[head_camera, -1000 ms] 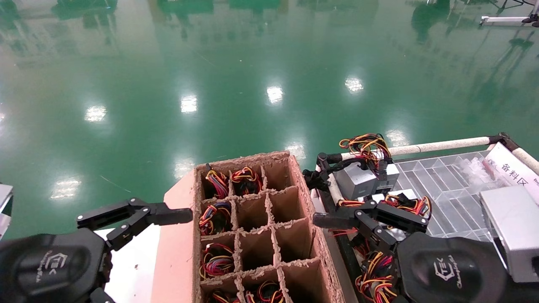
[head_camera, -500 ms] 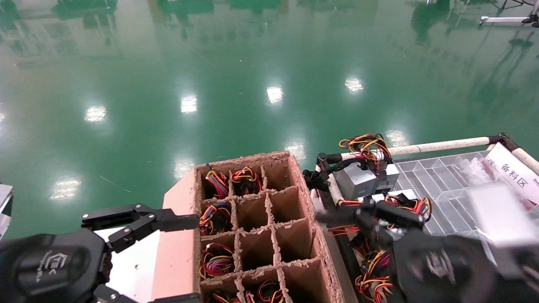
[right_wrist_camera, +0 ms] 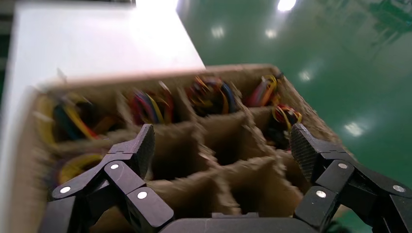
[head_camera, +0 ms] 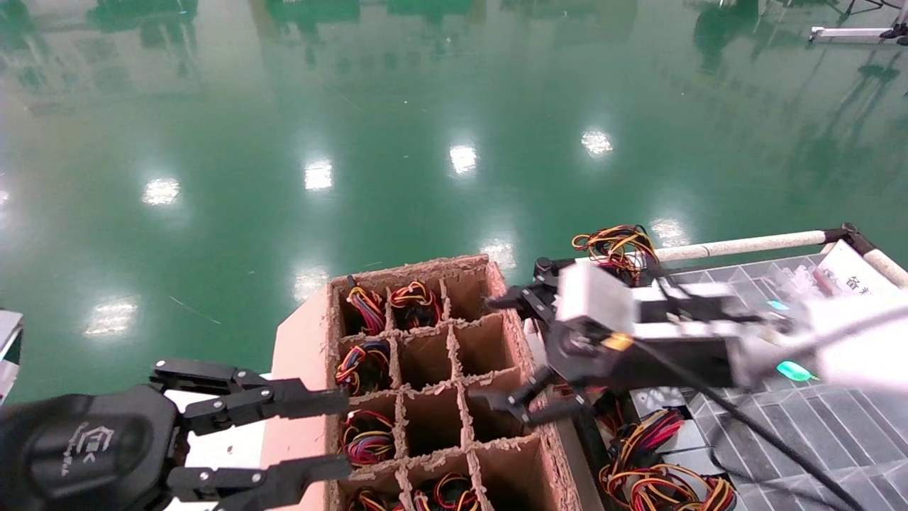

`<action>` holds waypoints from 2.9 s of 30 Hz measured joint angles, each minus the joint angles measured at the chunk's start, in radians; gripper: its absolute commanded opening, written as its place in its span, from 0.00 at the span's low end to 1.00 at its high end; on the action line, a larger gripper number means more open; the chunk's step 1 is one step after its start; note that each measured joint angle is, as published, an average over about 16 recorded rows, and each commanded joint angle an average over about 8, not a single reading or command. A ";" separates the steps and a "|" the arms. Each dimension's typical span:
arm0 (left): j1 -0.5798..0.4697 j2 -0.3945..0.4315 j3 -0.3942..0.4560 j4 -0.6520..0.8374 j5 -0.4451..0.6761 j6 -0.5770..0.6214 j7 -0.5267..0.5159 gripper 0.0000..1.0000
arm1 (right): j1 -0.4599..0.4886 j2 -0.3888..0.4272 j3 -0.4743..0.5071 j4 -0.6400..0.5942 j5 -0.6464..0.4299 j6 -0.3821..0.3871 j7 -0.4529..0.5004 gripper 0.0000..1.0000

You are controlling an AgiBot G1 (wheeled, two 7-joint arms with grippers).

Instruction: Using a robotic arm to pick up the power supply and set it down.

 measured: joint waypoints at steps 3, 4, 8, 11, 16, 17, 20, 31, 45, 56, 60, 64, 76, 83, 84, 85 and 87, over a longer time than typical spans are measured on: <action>0.000 0.000 0.000 0.000 0.000 0.000 0.000 0.00 | 0.065 -0.078 -0.034 -0.118 -0.069 0.036 -0.086 1.00; 0.000 0.000 0.000 0.000 0.000 0.000 0.000 0.00 | 0.083 -0.102 -0.043 -0.156 -0.089 0.053 -0.114 1.00; 0.000 0.000 0.000 0.000 0.000 0.000 0.000 0.00 | 0.143 -0.195 -0.071 -0.296 -0.152 0.139 -0.216 1.00; 0.000 0.000 0.000 0.000 0.000 0.000 0.000 0.00 | 0.172 -0.255 -0.081 -0.387 -0.181 0.212 -0.279 1.00; 0.000 0.000 0.000 0.000 0.000 0.000 0.000 0.00 | 0.197 -0.327 -0.084 -0.497 -0.199 0.327 -0.358 1.00; 0.000 0.000 0.000 0.000 0.000 0.000 0.000 0.00 | 0.200 -0.338 -0.083 -0.513 -0.198 0.346 -0.369 1.00; 0.000 0.000 0.000 0.000 0.000 0.000 0.000 0.00 | 0.202 -0.363 -0.079 -0.545 -0.189 0.388 -0.399 1.00; 0.000 0.000 0.000 0.000 0.000 0.000 0.000 0.02 | 0.176 -0.393 -0.085 -0.555 -0.112 0.437 -0.443 0.92; 0.000 0.000 0.000 0.000 0.000 0.000 0.000 1.00 | 0.142 -0.396 -0.172 -0.504 -0.026 0.470 -0.411 0.00; 0.000 0.000 0.000 0.000 0.000 0.000 0.000 1.00 | 0.133 -0.394 -0.253 -0.487 0.033 0.497 -0.395 0.00; 0.000 0.000 0.000 0.000 0.000 0.000 0.000 1.00 | 0.131 -0.393 -0.275 -0.486 0.055 0.507 -0.397 0.00; 0.000 0.000 0.000 0.000 0.000 0.000 0.000 1.00 | 0.128 -0.392 -0.292 -0.489 0.077 0.515 -0.401 0.00; 0.000 0.000 0.001 0.000 0.000 0.000 0.000 1.00 | 0.115 -0.390 -0.332 -0.500 0.142 0.514 -0.415 0.00; 0.000 0.000 0.001 0.000 0.000 0.000 0.000 1.00 | 0.111 -0.389 -0.350 -0.507 0.177 0.509 -0.423 0.00; 0.000 0.000 0.001 0.000 0.000 0.000 0.000 1.00 | 0.112 -0.389 -0.353 -0.508 0.181 0.509 -0.425 0.00; 0.000 0.000 0.001 0.000 0.000 0.000 0.000 1.00 | 0.112 -0.389 -0.356 -0.509 0.185 0.510 -0.427 0.00; 0.000 0.000 0.001 0.000 0.000 0.000 0.000 1.00 | 0.114 -0.389 -0.362 -0.510 0.192 0.513 -0.433 0.01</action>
